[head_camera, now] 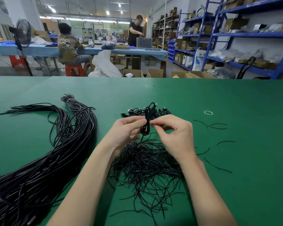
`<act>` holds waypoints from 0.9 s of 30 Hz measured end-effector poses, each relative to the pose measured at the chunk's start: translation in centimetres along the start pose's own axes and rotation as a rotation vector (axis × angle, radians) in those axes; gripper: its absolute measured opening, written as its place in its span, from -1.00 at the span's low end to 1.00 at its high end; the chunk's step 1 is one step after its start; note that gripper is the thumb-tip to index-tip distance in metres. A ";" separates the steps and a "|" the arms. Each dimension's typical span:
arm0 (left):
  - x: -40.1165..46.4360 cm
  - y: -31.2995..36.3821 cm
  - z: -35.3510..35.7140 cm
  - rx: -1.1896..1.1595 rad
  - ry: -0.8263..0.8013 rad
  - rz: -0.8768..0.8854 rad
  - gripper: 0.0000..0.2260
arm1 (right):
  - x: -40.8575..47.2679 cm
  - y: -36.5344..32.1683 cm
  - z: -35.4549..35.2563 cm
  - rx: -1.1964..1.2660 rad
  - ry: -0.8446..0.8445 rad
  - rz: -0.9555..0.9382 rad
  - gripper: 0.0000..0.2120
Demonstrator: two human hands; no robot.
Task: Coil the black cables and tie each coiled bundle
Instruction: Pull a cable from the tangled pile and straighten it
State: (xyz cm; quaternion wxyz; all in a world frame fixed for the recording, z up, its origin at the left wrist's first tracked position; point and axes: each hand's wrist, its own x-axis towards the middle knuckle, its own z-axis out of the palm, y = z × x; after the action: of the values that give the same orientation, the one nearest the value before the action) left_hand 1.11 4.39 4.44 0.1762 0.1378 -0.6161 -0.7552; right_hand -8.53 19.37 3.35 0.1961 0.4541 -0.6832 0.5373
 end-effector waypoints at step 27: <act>0.3 -1.0 1.3 -0.025 0.038 0.152 -0.89 | 0.4 -1.0 0.6 0.881 -0.008 0.956 -0.89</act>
State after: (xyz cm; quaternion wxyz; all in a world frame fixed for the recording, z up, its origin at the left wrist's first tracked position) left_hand 0.16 5.60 3.73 0.2462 0.1027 -0.6120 -0.7445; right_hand -7.76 18.63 4.00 -0.2720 0.1399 -0.5262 0.7935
